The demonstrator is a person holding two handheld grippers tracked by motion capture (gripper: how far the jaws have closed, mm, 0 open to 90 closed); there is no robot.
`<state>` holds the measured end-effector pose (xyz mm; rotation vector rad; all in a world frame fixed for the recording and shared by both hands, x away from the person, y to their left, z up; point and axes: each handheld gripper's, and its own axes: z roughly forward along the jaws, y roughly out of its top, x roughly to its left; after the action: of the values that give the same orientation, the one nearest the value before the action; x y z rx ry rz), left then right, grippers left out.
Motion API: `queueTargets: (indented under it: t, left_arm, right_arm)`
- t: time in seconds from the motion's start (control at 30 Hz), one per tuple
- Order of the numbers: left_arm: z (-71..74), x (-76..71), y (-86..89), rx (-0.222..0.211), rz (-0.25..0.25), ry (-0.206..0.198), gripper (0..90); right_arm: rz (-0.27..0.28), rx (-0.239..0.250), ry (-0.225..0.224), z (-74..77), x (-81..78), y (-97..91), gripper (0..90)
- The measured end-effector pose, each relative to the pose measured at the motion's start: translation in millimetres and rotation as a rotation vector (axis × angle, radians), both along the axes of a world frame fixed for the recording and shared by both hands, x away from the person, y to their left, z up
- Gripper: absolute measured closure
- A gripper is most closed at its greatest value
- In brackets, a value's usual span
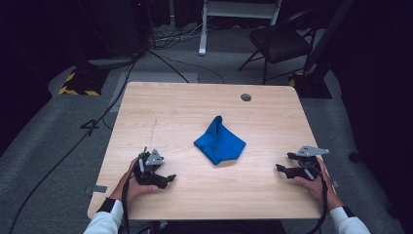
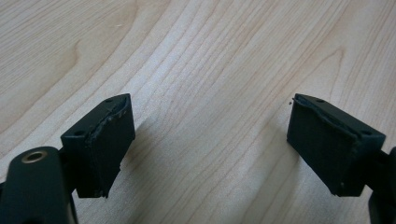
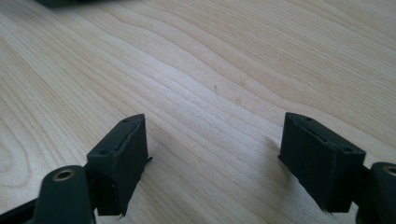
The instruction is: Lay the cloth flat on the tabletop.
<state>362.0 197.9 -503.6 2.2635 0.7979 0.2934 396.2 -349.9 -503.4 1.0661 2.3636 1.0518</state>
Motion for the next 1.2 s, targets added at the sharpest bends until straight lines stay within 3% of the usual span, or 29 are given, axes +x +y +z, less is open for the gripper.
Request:
queueTargets:
  t: [0.5,0.73,0.93,1.07,1.2]
  left_arm:
    - [-0.1,-0.8,-0.3,0.0,0.008,-0.001,15.5]
    - [2.1,2.4,-7.9,0.013,0.054,0.013,16.0]
    - [7.1,11.4,-20.5,0.009,0.04,0.015,18.7]
    - [13.5,19.8,-34.7,0.014,0.018,-0.013,19.2]
    - [20.4,30.3,-49.3,-0.001,-0.006,-0.028,19.9]
  right_arm:
    - [0.002,0.0,0.0,0.0,0.0,-0.2,23.3]
    - [0.014,-0.006,0.014,2.4,2.7,3.5,27.3]
    - [0.07,-0.027,-0.008,11.0,3.6,28.4,27.9]
    - [0.121,-0.047,-0.035,17.0,2.4,49.4,27.2]
    - [0.159,-0.022,-0.043,24.2,6.5,70.2,32.0]
